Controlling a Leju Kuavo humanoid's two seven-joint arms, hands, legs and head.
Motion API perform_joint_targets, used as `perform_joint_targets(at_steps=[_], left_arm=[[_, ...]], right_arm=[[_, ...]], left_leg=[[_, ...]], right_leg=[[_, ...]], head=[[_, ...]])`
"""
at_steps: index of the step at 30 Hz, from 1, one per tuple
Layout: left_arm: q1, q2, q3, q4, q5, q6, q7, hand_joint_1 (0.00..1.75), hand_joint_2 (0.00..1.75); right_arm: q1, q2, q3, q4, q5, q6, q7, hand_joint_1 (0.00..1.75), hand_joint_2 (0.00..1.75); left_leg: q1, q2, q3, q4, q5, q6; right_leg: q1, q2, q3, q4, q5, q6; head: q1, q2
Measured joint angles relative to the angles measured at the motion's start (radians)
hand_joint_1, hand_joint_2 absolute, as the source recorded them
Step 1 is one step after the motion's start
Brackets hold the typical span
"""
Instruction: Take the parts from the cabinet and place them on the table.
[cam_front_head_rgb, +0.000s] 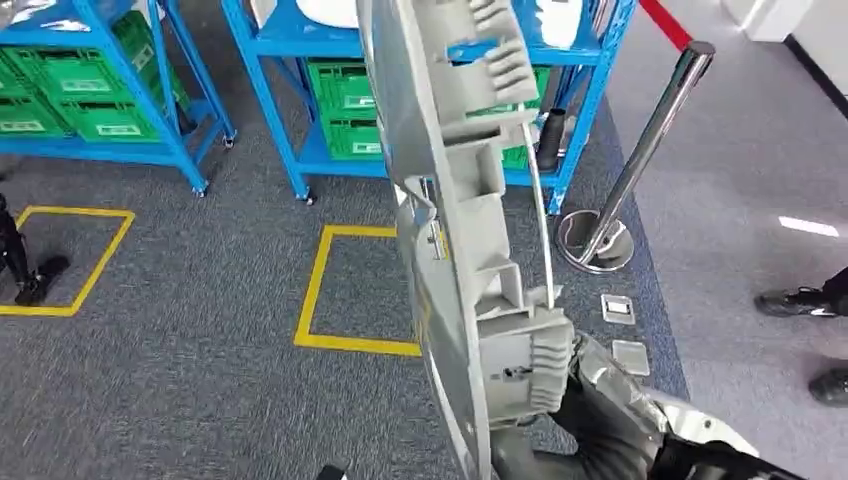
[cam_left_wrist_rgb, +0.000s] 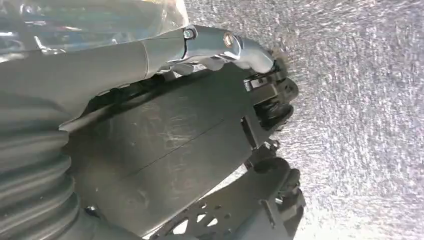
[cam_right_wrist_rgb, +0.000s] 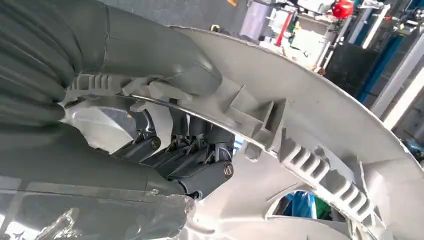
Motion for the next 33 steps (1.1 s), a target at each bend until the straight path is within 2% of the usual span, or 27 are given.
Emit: perform_joint_targets(at_steps=[1, 2, 3, 5, 6, 7, 10, 11, 12, 13, 15, 16, 17, 18, 19, 20, 21, 22, 24, 25, 26, 27, 28, 30, 31, 32, 33], left_arm=[[0.0, 0.0, 0.0, 0.0, 0.0, 0.0, 0.0, 0.0, 1.75], [0.0, 0.001, 0.0, 0.0, 0.0, 0.0, 0.0, 0.0, 1.75], [0.002, 0.002, 0.0, 0.0, 0.001, 0.0, 0.002, 0.0, 1.75], [0.01, 0.002, -0.001, 0.0, 0.001, -0.001, 0.003, 0.0, 1.75], [0.013, 0.002, -0.001, 0.0, 0.001, -0.002, 0.003, 0.0, 1.75], [0.016, 0.001, -0.002, 0.0, 0.001, -0.002, 0.003, 0.0, 1.75], [0.021, 0.001, -0.002, 0.0, 0.001, -0.002, 0.003, 0.0, 1.75], [0.02, -0.002, -0.002, 0.0, 0.001, -0.002, 0.003, 0.0, 1.75], [0.02, -0.002, -0.001, 0.0, 0.001, -0.002, 0.003, 0.0, 1.75], [0.018, -0.002, -0.001, 0.0, 0.0, -0.002, 0.002, 0.0, 1.75], [0.017, -0.002, -0.001, 0.0, 0.0, -0.001, 0.002, 0.0, 1.75], [0.016, -0.002, -0.001, 0.0, 0.0, -0.001, 0.001, 0.0, 1.75], [0.014, -0.002, -0.001, 0.0, 0.0, -0.001, 0.001, 0.0, 1.75], [0.012, -0.002, -0.001, 0.0, 0.0, -0.001, 0.001, 0.0, 1.75], [0.011, -0.003, -0.001, 0.0, 0.0, -0.001, 0.001, 0.0, 1.75], [0.009, -0.003, -0.001, 0.0, 0.0, -0.001, 0.001, 0.0, 1.75], [0.008, -0.005, -0.001, -0.001, 0.0, -0.001, 0.0, 0.0, 1.75], [0.007, -0.007, -0.001, -0.001, 0.0, 0.0, -0.002, 0.0, 1.75], [0.008, -0.006, -0.001, -0.001, -0.003, 0.004, -0.004, 0.0, 1.75], [0.007, -0.006, -0.001, -0.001, -0.004, 0.005, -0.002, 0.0, 1.75], [0.006, -0.005, -0.001, -0.001, -0.004, 0.005, 0.003, 0.0, 1.75], [0.005, -0.003, -0.001, -0.001, -0.004, 0.005, 0.005, 0.0, 1.75], [0.004, -0.003, -0.001, -0.001, -0.005, 0.005, 0.006, 0.0, 1.75], [-0.002, -0.001, -0.001, -0.001, -0.005, 0.005, 0.007, 0.0, 1.75], [-0.004, 0.0, -0.001, -0.001, -0.005, 0.005, 0.008, 0.0, 1.75], [-0.005, 0.001, -0.001, -0.001, -0.005, 0.005, 0.008, 0.0, 1.75], [-0.004, 0.002, -0.002, -0.001, -0.005, 0.005, 0.01, 0.0, 1.75]], right_arm=[[0.0, 0.0, 0.0, 0.0, 0.0, 0.0, 0.0, 1.75, 1.75], [0.001, 0.0, 0.0, 0.0, 0.0, 0.001, 0.0, 1.75, 1.75], [0.001, 0.0, 0.0, 0.0, 0.0, 0.002, 0.0, 1.75, 1.75], [0.001, 0.0, 0.0, 0.0, 0.0, 0.002, 0.0, 1.75, 1.75], [0.002, 0.0, 0.0, 0.0, 0.0, 0.002, 0.0, 1.75, 1.75], [0.0, 0.0, 0.0, 0.0, 0.0, 0.002, 0.0, 1.75, 1.75], [0.001, 0.0, -0.001, 0.0, 0.0, 0.002, 0.0, 1.75, 1.75], [0.001, -0.002, -0.001, 0.0, 0.0, 0.002, 0.0, 1.75, 1.75], [0.002, -0.003, -0.001, 0.0, 0.0, 0.002, 0.0, 1.75, 1.75], [0.001, -0.003, -0.002, 0.0, 0.0, 0.002, 0.0, 1.75, 1.75], [0.003, -0.004, -0.002, 0.0, 0.0, 0.002, 0.0, 1.75, 1.75], [0.003, -0.004, -0.002, 0.0, 0.0, 0.002, 0.0, 1.75, 1.75], [0.003, -0.005, -0.001, 0.0, 0.0, 0.002, 0.0, 1.75, 1.75], [0.003, -0.005, -0.001, 0.0, 0.0, 0.002, 0.0, 1.75, 1.75], [0.003, -0.005, -0.001, 0.0, 0.0, 0.003, 0.0, 1.75, 1.75], [0.003, -0.005, -0.001, 0.0, 0.0, 0.003, 0.0, 1.75, 1.75], [0.002, -0.005, -0.002, 0.0, 0.0, 0.003, 0.0, 1.75, 1.75], [0.001, -0.005, -0.002, 0.0, 0.0, 0.003, 0.0, 1.75, 1.75], [0.0, -0.005, -0.003, 0.0, 0.001, 0.004, -0.002, 1.75, 1.75], [0.001, -0.005, -0.003, 0.0, 0.002, 0.005, -0.003, 1.75, 1.75], [0.001, -0.005, -0.004, 0.0, 0.002, 0.005, -0.004, 1.75, 1.75], [0.0, -0.005, -0.004, 0.0, 0.002, 0.007, -0.004, 1.75, 1.75], [0.0, -0.005, -0.004, 0.0, 0.002, 0.007, -0.004, 1.75, 1.75], [0.0, -0.005, -0.004, 0.0, 0.004, 0.007, -0.008, 1.75, 1.75], [0.0, -0.005, -0.004, 0.0, 0.005, 0.007, -0.011, 1.75, 1.75], [0.001, -0.005, -0.003, 0.0, 0.008, 0.007, -0.015, 1.75, 1.75], [0.001, -0.005, -0.003, 0.0, 0.011, 0.008, -0.018, 1.75, 1.75]], left_leg=[[0.001, 0.0, 0.001, 0.052, -0.014, -0.004], [0.002, 0.0, 0.015, 0.061, 0.002, -0.005], [0.005, 0.0, 0.045, 0.034, 0.032, -0.006], [0.009, 0.0, 0.138, -0.106, 0.089, -0.004], [0.009, -0.002, 0.172, -0.173, 0.057, -0.001], [0.004, -0.004, 0.197, -0.208, 0.054, 0.005], [0.0, -0.004, 0.181, -0.215, 0.063, 0.025], [0.009, -0.004, 0.173, -0.24, 0.068, 0.032], [0.01, -0.002, 0.171, -0.238, 0.078, 0.044], [0.01, -0.001, 0.158, -0.239, 0.087, 0.054], [0.006, -0.001, 0.134, -0.238, 0.106, 0.059], [0.004, -0.001, 0.122, -0.237, 0.115, 0.06], [0.002, -0.001, 0.111, -0.235, 0.124, 0.061], [-0.001, -0.001, 0.098, -0.234, 0.133, 0.061], [-0.004, -0.001, 0.086, -0.234, 0.139, 0.06], [-0.006, -0.001, 0.079, -0.233, 0.145, 0.059], [-0.006, -0.001, 0.075, -0.233, 0.152, 0.058], [-0.013, -0.002, 0.069, -0.231, 0.157, 0.053], [-0.008, 0.0, 0.062, -0.232, 0.173, 0.041], [-0.007, 0.001, 0.06, -0.233, 0.18, 0.035], [-0.011, 0.0, 0.059, -0.234, 0.184, 0.03], [-0.009, -0.002, 0.055, -0.222, 0.162, 0.023], [-0.006, -0.001, 0.039, -0.187, 0.122, 0.014], [0.002, -0.001, -0.001, -0.027, 0.027, 0.0], [0.004, -0.001, -0.014, 0.045, -0.001, -0.006], [0.006, -0.001, -0.011, 0.07, -0.005, -0.009], [0.009, -0.001, 0.012, 0.053, 0.013, -0.011]], right_leg=[[0.0, -0.001, -0.015, 0.008, 0.006, 0.001], [0.0, -0.001, -0.033, 0.018, 0.012, 0.002], [-0.001, 0.0, -0.051, 0.028, 0.017, 0.004], [-0.002, 0.003, -0.078, 0.047, 0.024, 0.011], [-0.002, 0.004, -0.089, 0.052, 0.028, 0.016], [0.002, 0.004, -0.097, 0.057, 0.036, 0.023], [0.001, 0.004, -0.11, 0.048, 0.068, 0.039], [0.006, 0.006, -0.118, 0.056, 0.063, 0.046], [0.004, 0.009, -0.134, 0.078, 0.029, 0.052], [0.003, 0.009, -0.149, 0.128, -0.026, 0.053], [0.001, 0.009, -0.183, 0.272, -0.125, 0.057], [0.001, 0.009, -0.19, 0.326, -0.141, 0.058], [0.001, 0.009, -0.184, 0.348, -0.128, 0.057], [0.001, 0.009, -0.16, 0.331, -0.094, 0.053], [0.003, 0.009, -0.114, 0.269, -0.05, 0.047], [0.005, 0.009, -0.057, 0.186, -0.021, 0.038], [0.011, 0.009, 0.006, 0.091, -0.019, 0.026], [0.015, 0.007, 0.05, 0.021, -0.045, 0.016], [0.019, 0.007, 0.052, -0.007, -0.051, 0.016], [0.02, 0.007, 0.048, -0.006, -0.046, 0.01], [0.014, 0.006, 0.047, -0.015, -0.036, 0.004], [0.009, 0.001, 0.047, -0.018, -0.027, 0.0], [0.008, 0.001, 0.041, -0.018, -0.022, -0.006], [0.007, -0.001, 0.029, -0.012, -0.016, -0.009], [0.007, -0.003, 0.022, -0.009, -0.013, -0.009], [0.007, -0.004, 0.014, -0.003, -0.01, -0.008], [0.006, -0.007, 0.007, 0.003, -0.01, -0.007]], head=[[-0.001, 0.0], [-0.003, 0.0], [-0.005, 0.0], [-0.005, 0.0], [-0.008, 0.0], [-0.008, 0.0], [-0.007, 0.0], [-0.007, 0.0], [-0.004, 0.0], [0.005, 0.0], [0.013, 0.0], [0.014, 0.0], [0.016, 0.0], [0.018, 0.0], [0.019, 0.0], [0.02, 0.0], [0.02, 0.0], [0.019, 0.0], [0.018, 0.0], [0.018, 0.0], [0.019, 0.0], [0.019, 0.0], [0.011, 0.0], [0.006, 0.0], [0.005, 0.0], [0.003, 0.0], [0.002, 0.0]])
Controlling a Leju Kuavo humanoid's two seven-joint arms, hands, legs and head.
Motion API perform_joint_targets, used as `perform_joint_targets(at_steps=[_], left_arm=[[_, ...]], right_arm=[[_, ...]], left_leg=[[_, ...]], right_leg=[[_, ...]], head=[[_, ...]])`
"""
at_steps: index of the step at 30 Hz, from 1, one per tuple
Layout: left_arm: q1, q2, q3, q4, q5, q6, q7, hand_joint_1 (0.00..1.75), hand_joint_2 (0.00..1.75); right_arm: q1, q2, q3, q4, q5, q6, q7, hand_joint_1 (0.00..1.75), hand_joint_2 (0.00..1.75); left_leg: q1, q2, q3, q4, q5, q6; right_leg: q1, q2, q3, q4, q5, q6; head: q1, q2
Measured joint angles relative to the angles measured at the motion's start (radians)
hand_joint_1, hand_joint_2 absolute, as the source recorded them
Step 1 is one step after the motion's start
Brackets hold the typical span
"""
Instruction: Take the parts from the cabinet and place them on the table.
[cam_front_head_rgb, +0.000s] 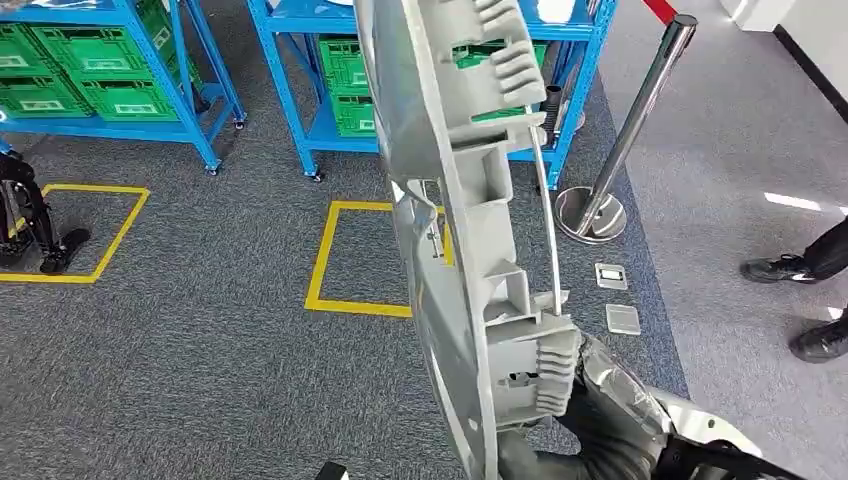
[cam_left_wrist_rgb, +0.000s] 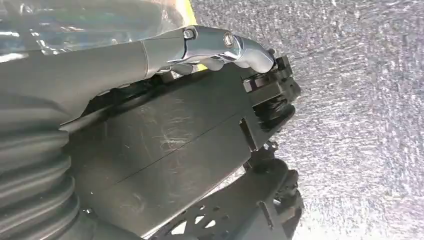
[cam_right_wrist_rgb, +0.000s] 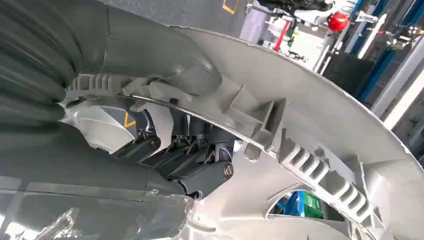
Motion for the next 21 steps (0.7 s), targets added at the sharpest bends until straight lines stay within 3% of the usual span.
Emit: perform_joint_targets(at_steps=[2, 3, 4, 5, 7, 8, 9, 10, 11, 13, 14, 15, 16, 17, 18, 19, 21], left_arm=[[0.005, 0.001, 0.0, 0.0, 0.0, -0.001, 0.005, 0.0, 1.75], [0.009, 0.001, -0.001, 0.0, -0.001, -0.001, 0.007, 0.0, 1.75], [0.01, 0.0, -0.002, -0.001, -0.001, -0.002, 0.007, 0.0, 1.75], [0.009, 0.0, -0.003, -0.001, -0.001, -0.003, 0.007, 0.0, 1.75], [0.01, 0.0, -0.008, -0.002, -0.001, -0.006, 0.007, 0.0, 1.75], [0.01, 0.0, -0.009, -0.002, -0.001, -0.006, 0.007, 0.0, 1.75], [0.01, -0.002, -0.011, -0.003, -0.001, -0.006, 0.007, 0.0, 1.75], [0.009, -0.002, -0.013, -0.005, -0.001, -0.006, 0.007, 0.0, 1.75], [0.009, -0.002, -0.016, -0.005, -0.001, -0.006, 0.006, 0.0, 1.75], [0.009, -0.002, -0.017, -0.005, -0.001, -0.006, 0.004, 0.0, 1.75], [0.009, -0.002, -0.018, -0.005, -0.001, -0.006, 0.004, 0.0, 1.75], [0.009, -0.002, -0.019, -0.005, -0.001, -0.006, 0.004, 0.0, 1.75], [0.01, -0.002, -0.021, -0.005, -0.001, -0.006, 0.003, 0.0, 1.75], [0.009, -0.003, -0.022, -0.006, -0.001, -0.006, 0.003, 0.0, 1.75], [0.008, -0.003, -0.022, -0.009, 0.0, -0.006, 0.003, 0.0, 1.75], [0.008, -0.008, -0.023, -0.01, 0.0, -0.006, 0.002, 0.0, 1.75], [0.006, -0.008, -0.024, -0.01, -0.001, -0.005, 0.002, 0.0, 1.75]], right_arm=[[0.0, 0.0, 0.0, 0.0, 0.007, 0.0, -0.006, 1.75, 1.75], [0.0, 0.0, -0.001, 0.0, 0.009, 0.0, -0.011, 1.75, 1.75], [0.0, 0.0, -0.001, 0.0, 0.01, 0.0, -0.015, 1.75, 1.75], [0.0, 0.0, -0.002, 0.0, 0.011, 0.0, -0.017, 1.75, 1.75], [0.0, 0.0, -0.002, 0.0, 0.013, 0.001, -0.02, 1.75, 1.75], [0.0, 0.0, -0.003, 0.0, 0.015, 0.001, -0.02, 1.75, 1.75], [0.0, 0.0, -0.004, 0.0, 0.018, 0.001, -0.021, 1.75, 1.75], [-0.001, 0.0, -0.005, 0.0, 0.021, 0.001, -0.022, 1.75, 1.75], [0.0, 0.0, -0.005, 0.0, 0.022, 0.001, -0.023, 1.75, 1.75], [0.002, 0.0, -0.005, 0.0, 0.024, 0.001, -0.025, 1.75, 1.75], [0.003, 0.0, -0.005, 0.0, 0.024, 0.001, -0.026, 1.75, 1.75], [0.005, 0.0, -0.005, 0.0, 0.024, 0.001, -0.026, 1.75, 1.75], [0.006, 0.0, -0.005, 0.0, 0.024, 0.001, -0.026, 1.75, 1.75], [0.006, 0.0, -0.005, 0.0, 0.025, 0.0, -0.026, 1.75, 1.75], [0.006, 0.0, -0.006, 0.0, 0.026, 0.0, -0.026, 1.75, 1.75], [0.007, -0.001, -0.006, 0.0, 0.027, 0.0, -0.027, 1.75, 1.75], [0.007, 0.0, -0.008, -0.001, 0.028, -0.001, -0.029, 1.75, 1.75]], left_leg=[[0.005, 0.006, 0.087, -0.144, 0.069, -0.001], [0.006, 0.029, 0.131, -0.23, 0.088, -0.001], [-0.006, 0.058, 0.148, -0.247, 0.068, 0.003], [-0.009, 0.056, 0.141, -0.253, 0.077, 0.022], [-0.01, 0.039, 0.134, -0.264, 0.072, 0.032], [-0.007, 0.028, 0.133, -0.274, 0.073, 0.043], [0.001, 0.021, 0.134, -0.282, 0.08, 0.056], [0.001, 0.012, 0.129, -0.284, 0.085, 0.064], [0.001, 0.004, 0.123, -0.284, 0.089, 0.068], [-0.002, -0.012, 0.114, -0.283, 0.095, 0.073], [-0.003, -0.022, 0.111, -0.282, 0.098, 0.073], [-0.004, -0.033, 0.11, -0.281, 0.1, 0.072], [-0.004, -0.044, 0.109, -0.28, 0.102, 0.071], [-0.006, -0.057, 0.109, -0.279, 0.104, 0.069], [-0.006, -0.068, 0.109, -0.277, 0.105, 0.067], [-0.004, -0.072, 0.104, -0.277, 0.107, 0.064], [-0.001, -0.092, 0.087, -0.274, 0.117, 0.048]], right_leg=[[-0.003, -0.007, -0.011, 0.015, -0.002, 0.003], [-0.002, -0.011, -0.015, 0.022, -0.005, 0.009], [0.004, -0.017, -0.022, 0.027, -0.005, 0.014], [0.005, -0.024, -0.027, 0.03, -0.002, 0.021], [0.005, -0.042, -0.033, 0.032, 0.003, 0.029], [0.006, -0.052, -0.035, 0.034, 0.003, 0.034], [0.004, -0.04, -0.039, 0.041, -0.011, 0.042], [0.002, -0.007, -0.055, 0.074, -0.039, 0.047], [-0.001, 0.009, -0.087, 0.144, -0.078, 0.049], [-0.002, 0.014, -0.157, 0.298, -0.141, 0.052], [-0.002, 0.014, -0.176, 0.341, -0.145, 0.052], [-0.002, 0.015, -0.17, 0.33, -0.123, 0.05], [-0.002, 0.017, -0.142, 0.274, -0.083, 0.046], [-0.002, 0.028, -0.098, 0.184, -0.033, 0.04], [-0.002, 0.054, -0.054, 0.093, 0.009, 0.032], [-0.004, 0.103, -0.03, 0.05, -0.001, 0.023], [-0.001, 0.088, -0.029, 0.029, 0.0, 0.026]], head=[[-0.001, 0.0], [-0.002, 0.0], [-0.006, 0.0], [-0.007, 0.0], [-0.004, 0.0], [-0.004, 0.0], [-0.003, 0.0], [0.0, 0.0], [0.009, 0.0], [0.013, 0.0], [0.014, 0.0], [0.014, 0.0], [0.015, 0.0], [0.015, 0.0], [0.017, 0.0], [0.016, 0.0], [0.018, 0.0]])
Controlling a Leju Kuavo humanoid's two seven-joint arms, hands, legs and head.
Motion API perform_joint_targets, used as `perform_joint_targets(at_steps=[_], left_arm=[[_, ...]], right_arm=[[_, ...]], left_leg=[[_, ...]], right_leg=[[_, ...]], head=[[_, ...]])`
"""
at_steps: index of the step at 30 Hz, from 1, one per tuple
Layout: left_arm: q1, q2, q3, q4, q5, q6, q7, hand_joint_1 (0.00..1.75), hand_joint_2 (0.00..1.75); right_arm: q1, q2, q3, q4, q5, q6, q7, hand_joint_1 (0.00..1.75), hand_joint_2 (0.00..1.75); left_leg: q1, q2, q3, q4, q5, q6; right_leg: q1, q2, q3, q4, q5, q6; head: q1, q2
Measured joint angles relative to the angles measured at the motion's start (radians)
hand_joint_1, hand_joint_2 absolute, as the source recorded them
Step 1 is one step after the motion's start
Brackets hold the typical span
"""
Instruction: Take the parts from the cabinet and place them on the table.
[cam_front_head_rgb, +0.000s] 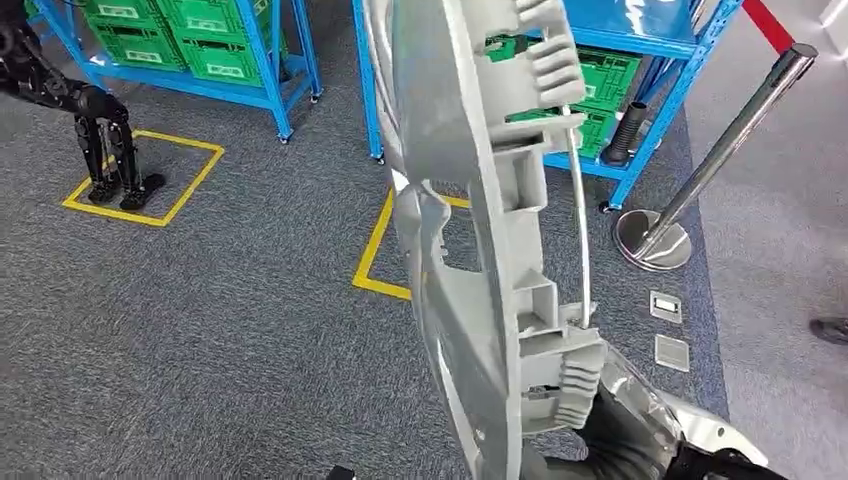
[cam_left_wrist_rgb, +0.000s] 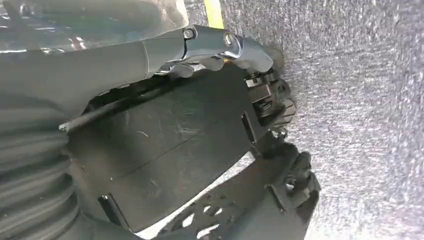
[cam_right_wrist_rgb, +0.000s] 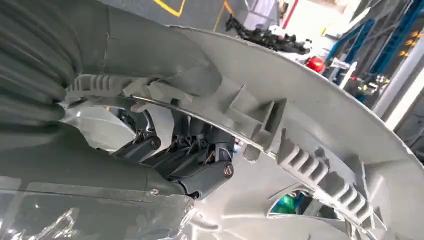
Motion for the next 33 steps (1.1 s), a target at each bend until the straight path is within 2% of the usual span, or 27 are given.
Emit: perform_joint_targets(at_steps=[2, 3, 4, 5, 7, 8, 9, 10, 11, 12, 13, 14, 15, 17, 18, 19, 20, 21, 22, 23, 24, 25, 27, 28, 29, 31, 33], left_arm=[[0.0, 0.0, 0.0, 0.0, 0.0, 0.0, -0.003, 0.0, 1.75], [0.0, 0.003, 0.0, 0.0, 0.001, 0.0, -0.004, 0.0, 1.75], [0.0, 0.001, 0.0, -0.001, 0.001, 0.003, -0.004, 0.0, 1.75], [0.0, 0.004, 0.0, -0.001, 0.001, 0.004, -0.005, 0.0, 1.75], [-0.005, 0.009, 0.0, -0.001, 0.001, 0.006, -0.008, 0.0, 1.75], [-0.007, 0.01, 0.0, -0.001, 0.001, 0.006, -0.009, 0.0, 1.75], [-0.007, 0.011, 0.0, -0.001, 0.001, 0.006, -0.01, 0.0, 1.75], [-0.004, 0.013, 0.0, -0.001, 0.003, 0.006, -0.01, 0.0, 1.75], [0.001, 0.015, 0.0, -0.001, 0.006, 0.006, -0.01, 0.0, 1.75], [0.008, 0.016, 0.0, -0.001, 0.006, 0.006, -0.01, 0.0, 1.75], [0.014, 0.018, 0.0, -0.001, 0.006, 0.008, -0.013, 0.0, 1.75], [0.017, 0.019, 0.0, -0.001, 0.006, 0.009, -0.023, 0.0, 1.75], [0.021, 0.018, 0.0, -0.001, 0.006, 0.009, -0.036, 0.0, 1.75], [0.03, 0.018, 0.0, -0.001, 0.005, 0.008, -0.054, 0.0, 1.75], [0.03, 0.017, 0.0, -0.001, 0.005, 0.007, -0.059, 0.0, 1.75], [0.029, 0.016, 0.0, -0.001, 0.005, 0.006, -0.062, 0.0, 1.75], [0.028, 0.014, 0.0, -0.001, 0.005, 0.006, -0.064, 0.0, 1.75], [0.028, 0.013, 0.0, -0.001, 0.006, 0.005, -0.065, 0.0, 1.75], [0.028, 0.013, 0.0, -0.001, 0.006, 0.004, -0.068, 0.0, 1.75], [0.028, 0.011, 0.0, -0.001, 0.006, 0.004, -0.069, 0.0, 1.75], [0.027, 0.009, 0.0, -0.001, 0.006, 0.004, -0.065, 0.0, 1.75], [0.024, 0.008, 0.0, -0.001, 0.006, 0.004, -0.058, 0.0, 1.75], [0.018, 0.006, 0.0, -0.003, 0.006, 0.004, -0.043, 0.0, 1.75], [0.016, 0.004, 0.0, -0.006, 0.004, 0.004, -0.037, 0.0, 1.75], [0.012, 0.002, 0.0, -0.006, 0.003, 0.005, -0.033, 0.0, 1.75], [0.01, 0.001, -0.001, -0.007, 0.0, 0.006, -0.026, 0.0, 1.75], [0.008, 0.003, 0.0, -0.007, 0.0, 0.006, -0.026, 0.0, 1.75]], right_arm=[[0.001, 0.0, -0.001, 0.0, 0.001, 0.0, -0.001, 1.75, 1.75], [0.002, 0.0, -0.003, 0.0, 0.002, 0.0, 0.0, 1.75, 1.75], [0.003, 0.0, -0.003, 0.0, 0.003, -0.001, 0.0, 1.75, 1.75], [0.004, 0.0, -0.006, 0.0, 0.005, -0.003, 0.0, 1.75, 1.75], [0.009, 0.0, -0.006, 0.0, 0.014, -0.004, 0.0, 1.75, 1.75], [0.01, 0.0, -0.006, 0.0, 0.016, -0.004, 0.0, 1.75, 1.75], [0.012, 0.0, -0.006, 0.0, 0.017, -0.005, 0.001, 1.75, 1.75], [0.012, 0.0, -0.006, 0.0, 0.019, -0.005, 0.002, 1.75, 1.75], [0.012, 0.0, -0.006, 0.0, 0.023, -0.005, 0.004, 1.75, 1.75], [0.012, 0.0, -0.006, 0.0, 0.025, -0.005, 0.005, 1.75, 1.75], [0.012, 0.0, -0.006, -0.002, 0.03, -0.006, 0.008, 1.75, 1.75], [0.014, 0.0, -0.006, -0.003, 0.034, -0.006, 0.009, 1.75, 1.75], [0.015, 0.0, -0.006, -0.006, 0.035, -0.008, 0.011, 1.75, 1.75], [0.016, 0.0, -0.006, -0.008, 0.035, -0.007, 0.013, 1.75, 1.75], [0.016, 0.0, -0.006, -0.008, 0.035, -0.007, 0.013, 1.75, 1.75], [0.017, 0.0, -0.006, -0.008, 0.035, -0.007, 0.014, 1.75, 1.75], [0.018, -0.001, -0.006, -0.01, 0.035, -0.007, 0.014, 1.75, 1.75], [0.022, -0.001, -0.006, -0.011, 0.036, -0.007, 0.014, 1.75, 1.75], [0.026, -0.001, -0.006, -0.011, 0.036, -0.007, 0.014, 1.75, 1.75], [0.029, -0.002, -0.006, -0.011, 0.036, -0.007, 0.014, 1.75, 1.75], [0.031, -0.002, -0.005, -0.011, 0.036, -0.006, 0.014, 1.75, 1.75], [0.032, -0.002, -0.005, -0.011, 0.037, -0.007, 0.015, 1.75, 1.75], [0.032, -0.002, -0.006, -0.011, 0.045, -0.008, 0.017, 1.75, 1.75], [0.032, -0.002, -0.006, -0.014, 0.051, -0.01, 0.019, 1.75, 1.75], [0.033, -0.002, -0.006, -0.016, 0.054, -0.012, 0.019, 1.75, 1.75], [0.034, -0.003, -0.006, -0.023, 0.061, -0.018, 0.022, 1.75, 1.75], [0.035, -0.003, -0.006, -0.026, 0.068, -0.022, 0.025, 1.75, 1.75]], left_leg=[[0.001, -0.022, -0.004, -0.005, 0.008, -0.012], [0.0, -0.021, -0.005, 0.0, 0.004, -0.015], [-0.006, 0.022, -0.013, 0.022, -0.02, -0.021], [-0.004, 0.051, -0.036, 0.079, -0.061, -0.028], [0.0, 0.07, -0.088, 0.23, -0.134, -0.039], [0.001, 0.073, -0.102, 0.279, -0.151, -0.043], [0.002, 0.074, -0.094, 0.281, -0.142, -0.045], [0.004, 0.079, -0.067, 0.242, -0.114, -0.046], [0.006, 0.088, -0.024, 0.162, -0.072, -0.046], [0.006, 0.11, 0.026, 0.065, -0.029, -0.044], [0.002, 0.155, 0.051, 0.008, -0.031, -0.04], [-0.008, 0.164, 0.051, -0.008, -0.032, -0.03], [-0.008, 0.157, 0.045, -0.002, -0.032, -0.015], [-0.01, 0.132, 0.035, -0.003, -0.028, -0.004], [-0.004, 0.12, 0.036, -0.01, -0.02, 0.007], [0.0, 0.111, 0.033, -0.01, -0.016, 0.013], [0.0, 0.103, 0.03, -0.01, -0.014, 0.017], [0.0, 0.093, 0.028, -0.01, -0.012, 0.02], [0.0, 0.081, 0.026, -0.01, -0.011, 0.022], [-0.002, 0.068, 0.024, -0.01, -0.009, 0.023], [-0.002, 0.054, 0.024, -0.01, -0.008, 0.023], [-0.002, 0.039, 0.024, -0.009, -0.008, 0.022], [-0.002, 0.008, 0.025, -0.004, -0.008, 0.019], [0.0, -0.004, 0.023, -0.001, -0.009, 0.017], [-0.007, -0.013, 0.014, 0.004, -0.008, 0.008], [0.005, -0.034, 0.001, 0.003, -0.001, -0.005], [0.002, -0.06, -0.004, -0.004, 0.005, -0.02]], right_leg=[[0.001, -0.018, 0.0, -0.005, 0.004, -0.006], [-0.013, -0.037, 0.005, -0.019, 0.013, -0.012], [-0.01, -0.049, 0.008, -0.023, 0.015, -0.015], [-0.01, -0.062, 0.007, -0.023, 0.015, -0.019], [-0.009, -0.09, 0.006, -0.02, 0.014, -0.02], [-0.01, -0.104, 0.004, -0.018, 0.014, -0.02], [-0.01, -0.118, 0.003, -0.017, 0.014, -0.019], [-0.01, -0.13, 0.003, -0.015, 0.013, -0.018], [-0.01, -0.141, 0.003, -0.013, 0.011, -0.015], [-0.01, -0.151, 0.004, -0.009, 0.008, -0.011], [-0.008, -0.16, 0.003, -0.006, 0.005, -0.006], [0.0, -0.169, -0.001, 0.002, 0.003, -0.001], [0.0, -0.179, -0.004, 0.002, 0.005, 0.004], [-0.001, -0.204, -0.002, -0.001, 0.007, 0.011], [-0.004, -0.197, -0.003, 0.001, 0.0, 0.02], [-0.009, -0.142, -0.01, 0.018, -0.018, 0.026], [-0.01, -0.101, -0.032, 0.067, -0.053, 0.027], [-0.01, -0.08, -0.068, 0.147, -0.096, 0.029], [-0.01, -0.072, -0.111, 0.241, -0.133, 0.029], [-0.009, -0.071, -0.14, 0.302, -0.149, 0.029], [-0.009, -0.071, -0.15, 0.319, -0.14, 0.028], [-0.009, -0.071, -0.137, 0.29, -0.109, 0.025], [-0.01, -0.048, -0.064, 0.122, -0.008, 0.017], [-0.011, -0.007, -0.03, 0.036, 0.025, 0.009], [-0.016, 0.031, -0.019, 0.02, 0.013, 0.003], [-0.011, 0.012, -0.021, 0.01, 0.009, 0.004], [-0.016, -0.016, -0.015, 0.0, 0.013, -0.005]], head=[[0.001, 0.0], [0.001, 0.0], [-0.001, 0.0], [-0.01, 0.0], [-0.015, 0.0], [-0.016, 0.0], [-0.019, 0.0], [-0.021, 0.0], [-0.021, 0.0], [-0.022, 0.0], [-0.024, 0.0], [-0.027, 0.0], [-0.026, 0.0], [-0.022, 0.0], [-0.023, 0.0], [-0.019, 0.0], [-0.015, 0.0], [-0.009, 0.0], [-0.007, 0.0], [-0.005, 0.0], [-0.006, 0.0], [-0.005, 0.0], [-0.002, 0.0], [0.0, 0.0], [-0.003, 0.0], [-0.001, 0.0], [0.002, 0.0]])
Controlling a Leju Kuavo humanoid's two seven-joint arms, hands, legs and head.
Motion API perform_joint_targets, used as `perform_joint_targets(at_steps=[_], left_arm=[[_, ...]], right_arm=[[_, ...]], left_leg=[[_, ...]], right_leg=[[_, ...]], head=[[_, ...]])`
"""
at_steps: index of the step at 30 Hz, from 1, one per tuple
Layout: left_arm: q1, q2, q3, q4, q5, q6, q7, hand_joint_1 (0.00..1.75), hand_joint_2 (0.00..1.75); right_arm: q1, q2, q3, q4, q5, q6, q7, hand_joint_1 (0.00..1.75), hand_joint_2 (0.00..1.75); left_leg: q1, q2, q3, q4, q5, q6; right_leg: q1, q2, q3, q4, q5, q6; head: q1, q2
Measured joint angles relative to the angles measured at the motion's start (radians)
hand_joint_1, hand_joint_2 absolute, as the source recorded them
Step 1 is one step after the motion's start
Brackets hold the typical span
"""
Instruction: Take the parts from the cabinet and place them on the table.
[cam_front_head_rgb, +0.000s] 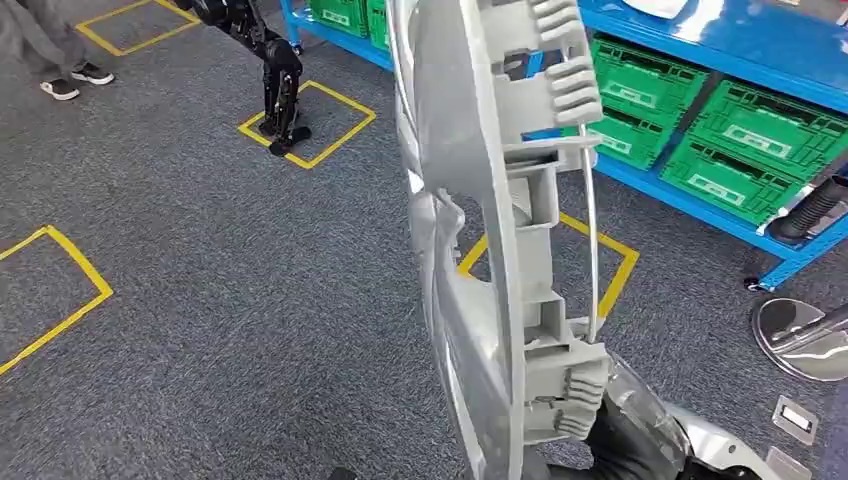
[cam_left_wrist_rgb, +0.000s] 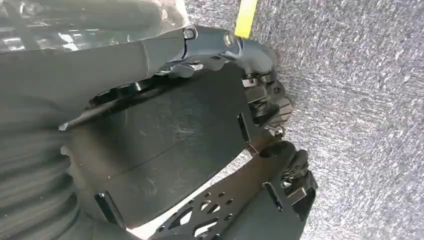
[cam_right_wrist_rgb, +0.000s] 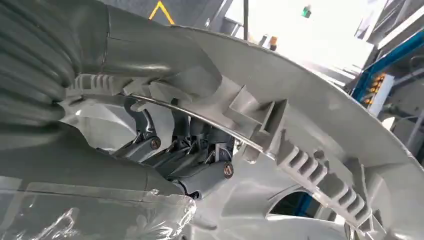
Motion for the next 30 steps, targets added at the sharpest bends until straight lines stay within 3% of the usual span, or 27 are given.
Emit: perform_joint_targets(at_steps=[1, 2, 3, 5, 6, 7, 9, 10, 11, 12, 13, 15, 16, 17, 18, 20, 21, 22, 23, 24, 25, 26, 27, 28, 30], left_arm=[[0.001, -0.001, -0.001, -0.002, 0.0, 0.001, 0.002, 0.0, 1.75], [0.001, 0.001, -0.001, -0.002, 0.0, 0.003, 0.003, 0.0, 1.75], [-0.002, 0.005, -0.001, -0.002, 0.0, 0.004, 0.004, 0.0, 1.75], [-0.008, 0.009, 0.0, -0.002, -0.001, 0.006, 0.003, 0.0, 1.75], [-0.01, 0.011, 0.0, -0.002, -0.001, 0.006, 0.004, 0.0, 1.75], [-0.01, 0.012, 0.0, -0.002, -0.001, 0.006, 0.004, 0.0, 1.75], [-0.003, 0.015, -0.001, -0.002, 0.0, 0.006, 0.008, 0.0, 1.75], [0.002, 0.016, -0.001, -0.002, 0.0, 0.007, 0.011, 0.0, 1.75], [0.005, 0.016, -0.001, -0.002, 0.0, 0.009, 0.013, 0.0, 1.75], [0.005, 0.019, -0.001, -0.002, 0.0, 0.01, 0.014, 0.0, 1.75], [0.006, 0.019, -0.001, -0.001, 0.0, 0.011, 0.014, 0.0, 1.75], [0.01, 0.019, -0.002, -0.001, 0.0, 0.011, 0.013, 0.0, 1.75], [0.01, 0.018, -0.002, -0.002, 0.0, 0.011, 0.012, 0.0, 1.75], [0.007, 0.017, -0.002, -0.003, 0.0, 0.011, 0.012, 0.0, 1.75], [0.006, 0.015, -0.002, -0.003, 0.0, 0.011, 0.013, 0.0, 1.75], [0.005, 0.013, -0.002, -0.004, 0.001, 0.011, 0.013, 0.0, 1.75], [0.005, 0.012, -0.002, -0.004, 0.0, 0.011, 0.013, 0.0, 1.75], [0.004, 0.011, -0.002, -0.005, 0.0, 0.011, 0.013, 0.0, 1.75], [0.003, 0.01, -0.002, -0.006, 0.0, 0.011, 0.013, 0.0, 1.75], [0.002, 0.01, -0.002, -0.008, 0.0, 0.011, 0.013, 0.0, 1.75], [0.0, 0.008, -0.002, -0.008, 0.001, 0.011, 0.013, 0.0, 1.75], [0.0, 0.004, -0.002, -0.008, 0.002, 0.011, 0.013, 0.0, 1.75], [-0.003, 0.003, -0.002, -0.008, 0.002, 0.011, 0.013, 0.0, 1.75], [-0.003, 0.003, -0.002, -0.009, 0.002, 0.011, 0.013, 0.0, 1.75], [-0.002, 0.002, -0.001, -0.009, 0.008, 0.012, 0.007, 0.0, 1.75]], right_arm=[[0.001, 0.0, 0.0, -0.001, 0.001, -0.002, 0.002, 1.75, 1.75], [0.005, 0.0, 0.0, -0.003, 0.001, -0.005, 0.003, 1.75, 1.75], [0.007, -0.001, 0.0, -0.006, 0.002, -0.005, 0.003, 1.75, 1.75], [0.01, -0.001, 0.001, -0.007, 0.002, -0.005, 0.003, 1.75, 1.75], [0.011, -0.001, 0.001, -0.007, 0.002, -0.005, 0.003, 1.75, 1.75], [0.011, -0.001, 0.002, -0.007, 0.002, -0.005, 0.003, 1.75, 1.75], [0.011, -0.001, 0.002, -0.007, 0.003, -0.005, 0.003, 1.75, 1.75], [0.011, -0.001, 0.002, -0.008, 0.004, -0.005, 0.003, 1.75, 1.75], [0.011, -0.001, 0.002, -0.008, 0.005, -0.005, 0.003, 1.75, 1.75], [0.012, -0.001, 0.001, -0.009, 0.006, -0.005, 0.003, 1.75, 1.75], [0.011, -0.001, 0.001, -0.01, 0.006, -0.006, 0.003, 1.75, 1.75], [0.011, -0.001, 0.001, -0.01, 0.007, -0.006, 0.003, 1.75, 1.75], [0.01, -0.002, 0.0, -0.011, 0.008, -0.006, 0.003, 1.75, 1.75], [0.011, -0.002, 0.0, -0.011, 0.008, -0.007, 0.003, 1.75, 1.75], [0.011, -0.002, 0.0, -0.013, 0.008, -0.007, 0.003, 1.75, 1.75], [0.012, -0.003, 0.001, -0.014, 0.008, -0.007, 0.003, 1.75, 1.75], [0.012, -0.004, 0.001, -0.014, 0.008, -0.007, 0.003, 1.75, 1.75], [0.012, -0.004, 0.001, -0.014, 0.008, -0.007, 0.004, 1.75, 1.75], [0.011, -0.004, 0.001, -0.014, 0.008, -0.006, 0.005, 1.75, 1.75], [0.011, -0.004, 0.001, -0.014, 0.008, -0.007, 0.005, 1.75, 1.75], [0.01, -0.004, 0.0, -0.014, 0.008, -0.006, 0.005, 1.75, 1.75], [0.009, -0.004, 0.0, -0.014, 0.007, -0.006, 0.005, 1.75, 1.75], [0.01, -0.004, 0.0, -0.015, 0.005, -0.006, 0.005, 1.75, 1.75], [0.006, -0.004, 0.001, -0.015, 0.004, -0.005, 0.005, 1.75, 1.75], [0.002, -0.004, 0.0, -0.015, -0.005, -0.002, 0.007, 1.75, 1.75]], left_leg=[[-0.002, 0.048, 0.001, 0.013, -0.011, -0.002], [-0.004, 0.095, -0.02, 0.05, -0.042, -0.008], [-0.003, 0.119, -0.046, 0.117, -0.079, -0.013], [-0.001, 0.132, -0.103, 0.268, -0.139, -0.021], [-0.001, 0.133, -0.11, 0.298, -0.142, -0.023], [0.0, 0.135, -0.097, 0.281, -0.123, -0.024], [0.001, 0.155, -0.026, 0.142, -0.044, -0.022], [0.0, 0.185, 0.015, 0.058, -0.007, -0.019], [-0.014, 0.236, 0.026, 0.034, -0.026, -0.013], [-0.015, 0.233, 0.037, 0.013, -0.029, 0.0], [-0.016, 0.221, 0.027, 0.014, -0.029, 0.009], [-0.016, 0.195, 0.021, 0.011, -0.022, 0.021], [-0.007, 0.183, 0.025, 0.003, -0.015, 0.03], [-0.007, 0.171, 0.023, 0.002, -0.012, 0.035], [-0.006, 0.161, 0.021, 0.002, -0.011, 0.039], [-0.007, 0.137, 0.02, 0.002, -0.009, 0.043], [-0.009, 0.122, 0.02, 0.003, -0.009, 0.043], [-0.009, 0.108, 0.02, 0.003, -0.009, 0.043], [-0.009, 0.092, 0.021, 0.005, -0.009, 0.042], [-0.009, 0.076, 0.022, 0.008, -0.009, 0.042], [-0.008, 0.061, 0.022, 0.011, -0.01, 0.041], [-0.005, 0.051, 0.018, 0.012, -0.011, 0.037], [-0.01, 0.038, 0.01, 0.019, -0.011, 0.029], [-0.004, 0.03, 0.002, 0.017, -0.006, 0.02], [0.003, 0.005, -0.002, 0.01, 0.0, 0.007]], right_leg=[[-0.002, -0.017, 0.007, -0.01, 0.004, -0.005], [-0.001, -0.03, 0.01, -0.013, 0.004, -0.011], [0.0, -0.044, 0.012, -0.012, 0.002, -0.013], [0.002, -0.077, 0.012, -0.009, -0.002, -0.016], [0.002, -0.092, 0.013, -0.007, -0.004, -0.015], [0.002, -0.106, 0.013, -0.005, -0.006, -0.014], [0.002, -0.131, 0.015, 0.003, -0.014, -0.01], [0.002, -0.141, 0.017, 0.007, -0.019, -0.005], [0.01, -0.152, 0.017, 0.008, -0.022, -0.001], [0.013, -0.161, 0.012, 0.014, -0.023, 0.004], [0.015, -0.173, 0.01, 0.015, -0.022, 0.007], [0.014, -0.202, 0.014, 0.01, -0.019, 0.014], [0.008, -0.175, 0.012, 0.015, -0.032, 0.023], [0.004, -0.105, 0.0, 0.046, -0.055, 0.024], [0.004, -0.071, -0.032, 0.115, -0.093, 0.024], [0.005, -0.055, -0.113, 0.276, -0.154, 0.026], [0.006, -0.055, -0.14, 0.323, -0.157, 0.025], [0.006, -0.055, -0.143, 0.319, -0.136, 0.024], [0.006, -0.053, -0.126, 0.274, -0.097, 0.021], [0.006, -0.043, -0.09, 0.185, -0.04, 0.017], [0.005, -0.015, -0.052, 0.091, 0.01, 0.012], [0.001, 0.039, -0.03, 0.046, 0.011, 0.005], [-0.002, 0.043, -0.024, 0.021, 0.009, 0.007], [0.002, 0.032, -0.026, 0.024, 0.007, 0.01], [0.007, 0.011, -0.024, 0.017, 0.008, 0.005]], head=[[-0.002, 0.0], [-0.013, 0.0], [-0.015, 0.0], [-0.019, 0.0], [-0.019, 0.0], [-0.021, 0.0], [-0.021, 0.0], [-0.024, 0.0], [-0.026, 0.0], [-0.031, 0.0], [-0.027, 0.0], [-0.024, 0.0], [-0.023, 0.0], [-0.019, 0.0], [-0.011, 0.0], [-0.005, 0.0], [-0.004, 0.0], [-0.004, 0.0], [-0.004, 0.0], [-0.002, 0.0], [-0.001, 0.0], [0.0, 0.0], [-0.005, 0.0], [-0.002, 0.0], [0.0, 0.0]])
